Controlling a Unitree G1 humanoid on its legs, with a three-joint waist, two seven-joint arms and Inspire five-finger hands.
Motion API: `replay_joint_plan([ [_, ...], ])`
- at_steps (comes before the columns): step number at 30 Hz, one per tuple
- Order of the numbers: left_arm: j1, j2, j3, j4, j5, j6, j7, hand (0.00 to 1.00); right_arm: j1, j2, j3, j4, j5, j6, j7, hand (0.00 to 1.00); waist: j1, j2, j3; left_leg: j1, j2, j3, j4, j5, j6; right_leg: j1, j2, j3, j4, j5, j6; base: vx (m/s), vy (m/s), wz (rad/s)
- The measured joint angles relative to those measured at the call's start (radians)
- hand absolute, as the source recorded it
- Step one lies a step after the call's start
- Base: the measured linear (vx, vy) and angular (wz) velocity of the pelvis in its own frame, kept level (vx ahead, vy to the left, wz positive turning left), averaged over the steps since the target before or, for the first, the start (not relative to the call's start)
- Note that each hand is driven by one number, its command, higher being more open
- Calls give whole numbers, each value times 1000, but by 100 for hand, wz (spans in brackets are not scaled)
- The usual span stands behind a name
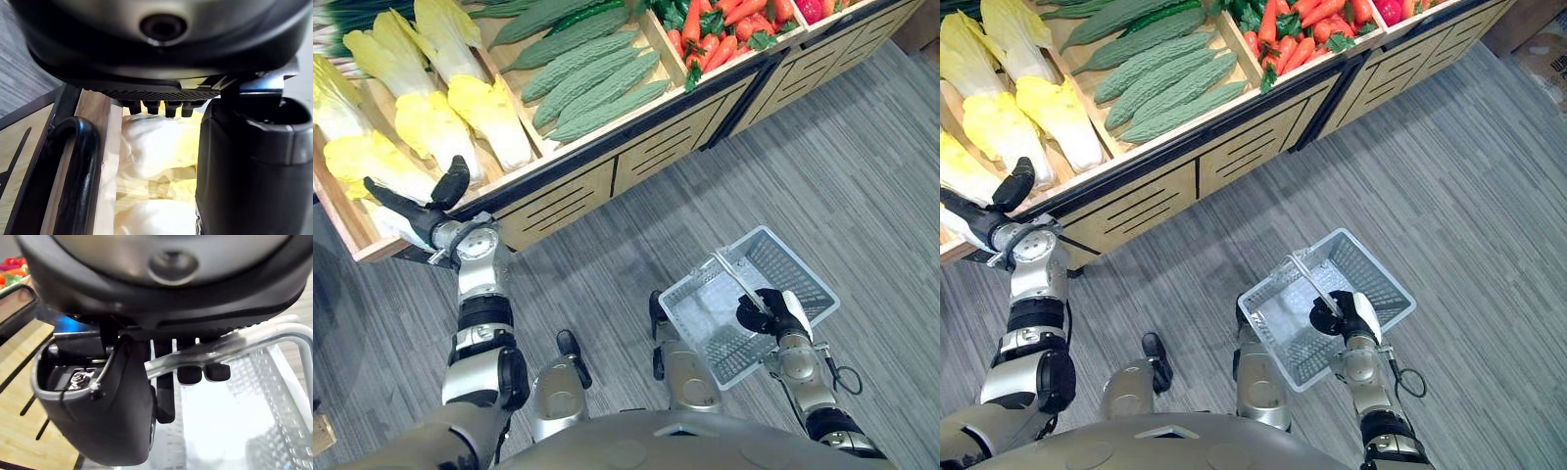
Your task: Pick vegetable in the basket
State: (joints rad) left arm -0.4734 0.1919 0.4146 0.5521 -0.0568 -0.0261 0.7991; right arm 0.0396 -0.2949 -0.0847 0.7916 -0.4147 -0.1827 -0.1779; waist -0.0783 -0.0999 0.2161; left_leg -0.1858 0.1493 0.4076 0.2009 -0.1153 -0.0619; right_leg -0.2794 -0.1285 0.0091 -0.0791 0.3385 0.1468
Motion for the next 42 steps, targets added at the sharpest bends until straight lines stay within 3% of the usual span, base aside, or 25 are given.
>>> replay_joint_plan([
  [4,-23,52,39,52,-29,-17,1,100,-7,-15,20,1,0,-1,2,0,-5,-9,5,5,3,0,-24,17,-14,-16,10,26,0,-4,-2,-4,-3,-13],
  [5,-46,72,54,72,-31,-15,0,100,0,-16,22,1,0,-1,3,0,-8,-31,4,5,-9,3,-30,34,-26,-11,3,26,0,-68,-11,-16,-39,1],
  [7,-60,94,69,95,-33,-17,-3,100,-2,-21,28,3,0,-2,4,0,-7,-41,9,9,-8,5,-39,43,-38,-17,2,30,-1,-95,-30,-34,-77,-3],
  [11,-91,144,96,169,-34,-16,-8,100,9,-31,29,3,1,-3,5,0,-8,-45,11,37,-1,18,-85,76,-61,-14,17,31,-1,-98,-34,-21,-56,-9],
  [19,-170,219,137,307,-65,-16,-55,100,21,-62,45,3,10,-9,19,0,-7,-47,13,35,0,23,-83,76,-61,-18,17,27,-1,-96,-31,-1,-3,-1],
  [38,-247,259,140,377,-64,-17,-77,100,-26,-64,76,0,30,-29,22,0,2,-57,43,26,-8,24,-137,110,-71,-47,14,20,-1,-98,-34,0,-1,0],
  [39,-250,260,141,381,-64,-17,-81,0,-27,-65,76,0,30,-30,22,0,3,-58,49,29,-9,25,-138,111,-71,-45,14,20,-1,-98,-34,0,0,0],
  [42,-259,268,163,391,-78,-20,-94,0,-27,-65,76,0,30,-29,25,0,6,-61,52,43,-17,25,-167,122,-74,-45,13,22,-1,-99,-34,-3,5,-2],
])
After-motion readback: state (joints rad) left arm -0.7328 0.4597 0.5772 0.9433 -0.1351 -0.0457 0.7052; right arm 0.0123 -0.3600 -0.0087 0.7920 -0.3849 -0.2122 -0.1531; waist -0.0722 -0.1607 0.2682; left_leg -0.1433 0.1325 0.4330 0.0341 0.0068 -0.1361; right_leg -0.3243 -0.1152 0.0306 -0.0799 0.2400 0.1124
